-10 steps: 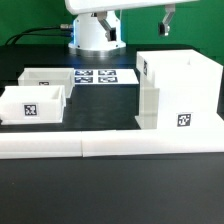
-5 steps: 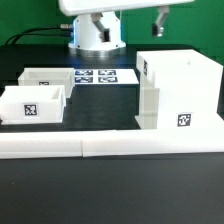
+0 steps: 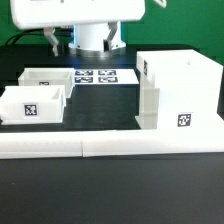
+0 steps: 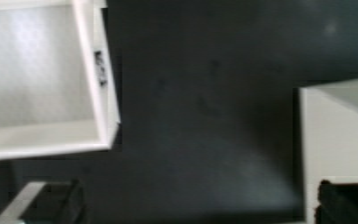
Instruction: Assemble drawer
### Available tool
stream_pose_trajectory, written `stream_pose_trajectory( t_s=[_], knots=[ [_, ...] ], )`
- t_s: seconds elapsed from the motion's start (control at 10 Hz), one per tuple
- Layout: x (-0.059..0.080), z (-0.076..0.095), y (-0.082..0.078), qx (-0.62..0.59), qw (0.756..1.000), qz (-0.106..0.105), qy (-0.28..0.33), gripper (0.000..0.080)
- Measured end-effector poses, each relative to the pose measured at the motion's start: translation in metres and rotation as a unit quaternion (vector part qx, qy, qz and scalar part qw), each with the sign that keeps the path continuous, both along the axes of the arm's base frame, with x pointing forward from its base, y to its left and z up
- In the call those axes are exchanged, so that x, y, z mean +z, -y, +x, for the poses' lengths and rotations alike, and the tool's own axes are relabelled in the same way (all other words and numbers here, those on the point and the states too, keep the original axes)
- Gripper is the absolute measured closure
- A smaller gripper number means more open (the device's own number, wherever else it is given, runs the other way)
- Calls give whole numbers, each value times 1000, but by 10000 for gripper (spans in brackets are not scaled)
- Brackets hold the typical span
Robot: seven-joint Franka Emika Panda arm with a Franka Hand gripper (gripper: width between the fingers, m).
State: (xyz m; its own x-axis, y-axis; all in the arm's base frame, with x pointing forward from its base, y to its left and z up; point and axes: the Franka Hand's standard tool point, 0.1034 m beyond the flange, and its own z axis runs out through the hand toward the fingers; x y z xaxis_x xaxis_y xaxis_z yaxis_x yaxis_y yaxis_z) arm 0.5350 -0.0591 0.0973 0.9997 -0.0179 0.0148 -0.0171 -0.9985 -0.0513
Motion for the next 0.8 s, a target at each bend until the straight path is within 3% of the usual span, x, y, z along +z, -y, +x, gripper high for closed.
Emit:
stream_pose_trajectory(
  t_s=[0.1, 0.6, 0.8],
  knots=[
    [-7, -2, 4, 3, 1000, -1, -3, 150],
    [-8, -3, 6, 20, 1000, -2, -2, 150],
    [-24, -19, 30, 48, 999, -3, -4, 150]
  ],
)
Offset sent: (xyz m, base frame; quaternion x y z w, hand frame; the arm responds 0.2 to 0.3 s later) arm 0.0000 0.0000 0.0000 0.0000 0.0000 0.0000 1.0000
